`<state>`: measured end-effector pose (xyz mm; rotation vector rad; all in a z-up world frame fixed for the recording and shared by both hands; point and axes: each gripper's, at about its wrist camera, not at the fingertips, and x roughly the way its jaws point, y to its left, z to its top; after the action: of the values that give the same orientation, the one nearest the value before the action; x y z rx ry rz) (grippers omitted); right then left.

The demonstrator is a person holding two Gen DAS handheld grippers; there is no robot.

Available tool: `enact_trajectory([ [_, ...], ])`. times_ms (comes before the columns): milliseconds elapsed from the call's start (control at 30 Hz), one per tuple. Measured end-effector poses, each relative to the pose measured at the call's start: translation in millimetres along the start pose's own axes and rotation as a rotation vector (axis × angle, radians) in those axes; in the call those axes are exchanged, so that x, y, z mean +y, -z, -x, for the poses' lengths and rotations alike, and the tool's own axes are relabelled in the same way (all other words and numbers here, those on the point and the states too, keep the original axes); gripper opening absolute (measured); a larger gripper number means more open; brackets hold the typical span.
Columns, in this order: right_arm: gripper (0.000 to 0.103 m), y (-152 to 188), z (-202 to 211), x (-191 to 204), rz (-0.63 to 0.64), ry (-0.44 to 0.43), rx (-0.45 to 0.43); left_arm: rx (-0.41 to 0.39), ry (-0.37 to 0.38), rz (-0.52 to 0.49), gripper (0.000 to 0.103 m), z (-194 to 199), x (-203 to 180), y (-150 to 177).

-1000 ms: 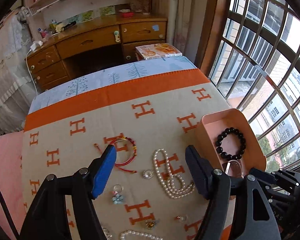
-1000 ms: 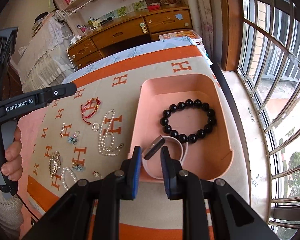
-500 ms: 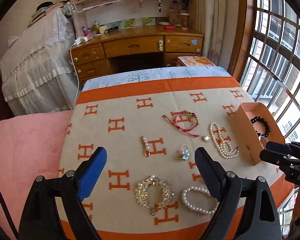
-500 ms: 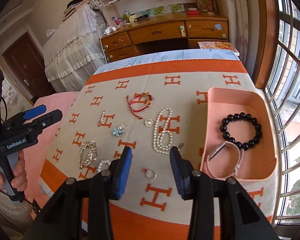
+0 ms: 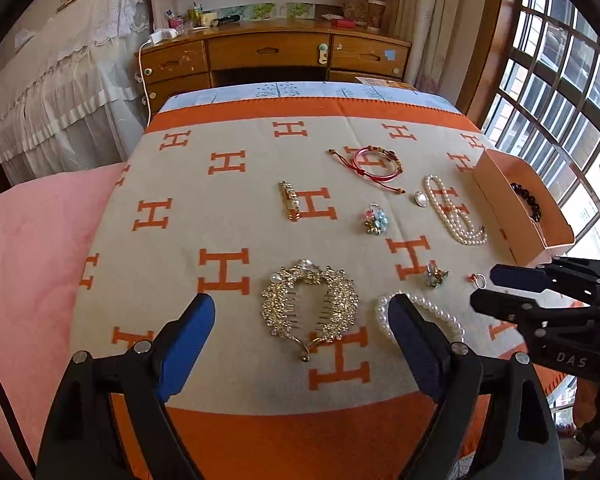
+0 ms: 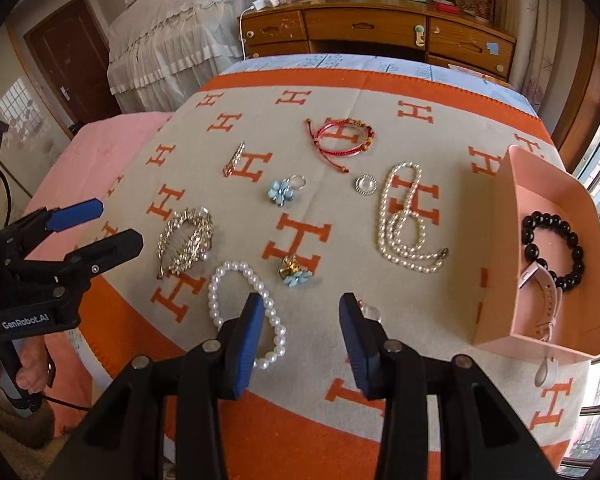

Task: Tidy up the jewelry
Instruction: 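Move the left tool to the gold hair comb while the right tool approaches the pearl bracelet, then grasp the gold hair comb with the left tool while the right tool grasps the pearl bracelet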

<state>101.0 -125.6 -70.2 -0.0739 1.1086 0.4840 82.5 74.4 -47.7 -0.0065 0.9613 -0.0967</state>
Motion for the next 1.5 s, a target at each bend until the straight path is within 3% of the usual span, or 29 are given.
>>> enact_trajectory([
  [133, 0.04, 5.5, -20.1, 11.1, 0.045, -0.004, 0.062, 0.006, 0.018, -0.04, 0.08, -5.7, -12.4, 2.0],
  [267, 0.04, 6.2, -33.6, 26.3, 0.12, 0.007, 0.086, 0.027, 0.036, -0.046, 0.068, -12.6, -15.9, 1.7],
  [367, 0.038, 5.9, -40.2, 38.9, 0.199, 0.064, 0.071, 0.044, 0.053, -0.033, 0.062, -17.2, -12.7, -0.3],
  [433, 0.029, 5.6, -42.2, 45.5, 0.25, 0.084, 0.057, 0.062, 0.069, -0.018, 0.055, -20.7, -9.3, -2.2],
  [467, 0.014, 5.5, -42.1, 46.2, 0.256, 0.076, 0.057, 0.075, 0.079, -0.009, 0.05, -23.5, -8.0, -3.4],
  [500, 0.008, 4.8, -42.2, 45.0, 0.251, 0.088, 0.057, 0.088, 0.087, -0.001, 0.049, -26.5, -7.1, -4.5],
  [633, 0.008, 5.7, -38.2, 26.5, 0.166, 0.06, 0.045, 0.131, 0.106, 0.007, 0.038, -37.1, -10.8, -7.2],
  [933, 0.008, 31.4, -19.0, -11.0, 0.018, -0.019, 0.002, 0.196, 0.058, -0.042, 0.038, -61.9, -31.6, -11.6],
  [1300, 0.008, 38.8, -16.0, -22.3, 0.001, -0.085, -0.028, 0.24, -0.012, -0.043, 0.038, -77.4, -37.8, -11.0],
  [1333, 0.008, 39.1, -15.9, -22.7, 0.0, -0.089, -0.031, 0.24, -0.013, -0.044, 0.037, -77.2, -38.1, -11.0],
  [1367, 0.008, 39.9, -15.7, -23.5, -0.002, -0.092, -0.033, 0.237, -0.019, -0.047, 0.026, -76.5, -38.4, -10.9],
  [1500, 0.008, 42.0, -14.2, -25.8, -0.014, -0.106, -0.043, 0.231, -0.029, -0.031, 0.024, -74.7, -38.0, -10.4],
])
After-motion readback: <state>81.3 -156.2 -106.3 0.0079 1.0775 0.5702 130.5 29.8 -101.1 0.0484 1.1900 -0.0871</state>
